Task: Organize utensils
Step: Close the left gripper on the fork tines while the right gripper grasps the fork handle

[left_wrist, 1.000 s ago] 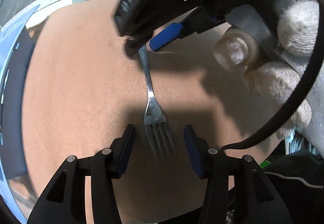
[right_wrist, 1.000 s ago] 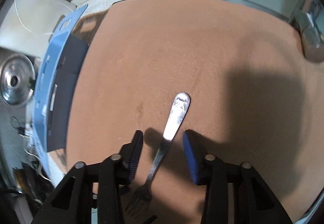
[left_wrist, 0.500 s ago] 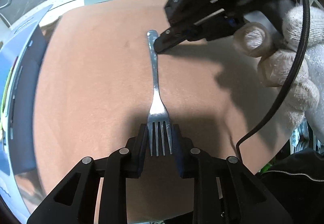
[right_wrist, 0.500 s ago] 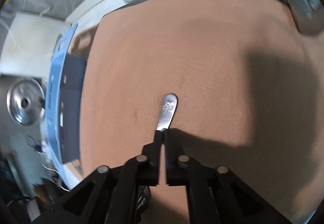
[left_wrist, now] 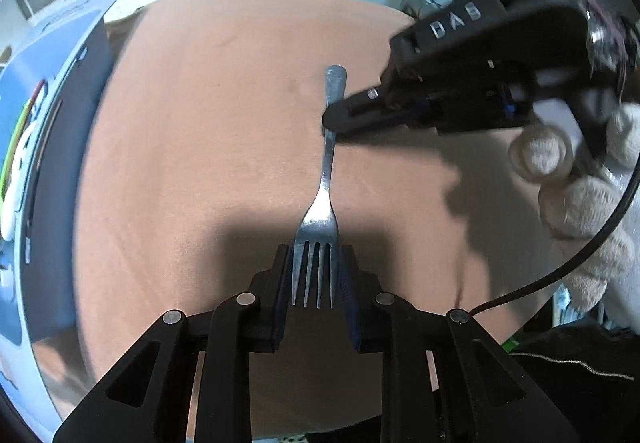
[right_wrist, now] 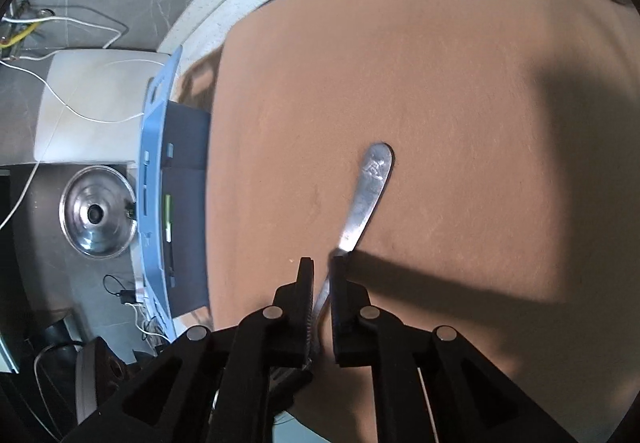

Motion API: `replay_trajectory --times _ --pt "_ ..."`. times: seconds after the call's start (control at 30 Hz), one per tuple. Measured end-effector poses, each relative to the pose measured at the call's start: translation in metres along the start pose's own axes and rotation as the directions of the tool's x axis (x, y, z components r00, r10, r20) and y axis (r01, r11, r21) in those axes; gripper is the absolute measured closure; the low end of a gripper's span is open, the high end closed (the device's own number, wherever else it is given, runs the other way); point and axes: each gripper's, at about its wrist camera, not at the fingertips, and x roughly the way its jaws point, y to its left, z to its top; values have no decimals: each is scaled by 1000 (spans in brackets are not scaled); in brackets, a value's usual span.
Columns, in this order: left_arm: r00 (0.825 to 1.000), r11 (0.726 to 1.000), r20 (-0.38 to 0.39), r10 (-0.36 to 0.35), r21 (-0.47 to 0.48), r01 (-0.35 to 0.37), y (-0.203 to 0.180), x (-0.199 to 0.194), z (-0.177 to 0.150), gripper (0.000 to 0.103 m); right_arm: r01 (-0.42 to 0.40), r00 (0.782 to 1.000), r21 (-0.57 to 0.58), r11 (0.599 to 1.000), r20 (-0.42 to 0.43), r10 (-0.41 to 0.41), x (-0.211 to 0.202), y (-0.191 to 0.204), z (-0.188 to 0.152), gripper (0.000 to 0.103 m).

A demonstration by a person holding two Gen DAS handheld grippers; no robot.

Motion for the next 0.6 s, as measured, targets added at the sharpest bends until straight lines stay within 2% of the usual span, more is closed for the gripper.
replay_trajectory --times 0.13,0.4,0.43,0.6 --pt "999 999 5 -33 -22 33 2 1 -4 82 -29 999 45 999 -22 30 6 -8 -2 88" --pt "999 999 -1 -34 11 34 -7 1 -13 81 12 1000 11 1000 27 -12 11 8 2 88" --pt "999 999 1 -36 5 36 -6 0 -14 81 13 999 13 1000 29 -14 11 7 2 93" --pt "999 999 11 -37 10 37 -4 -6 -12 81 -52 999 76 996 14 51 11 -4 5 95"
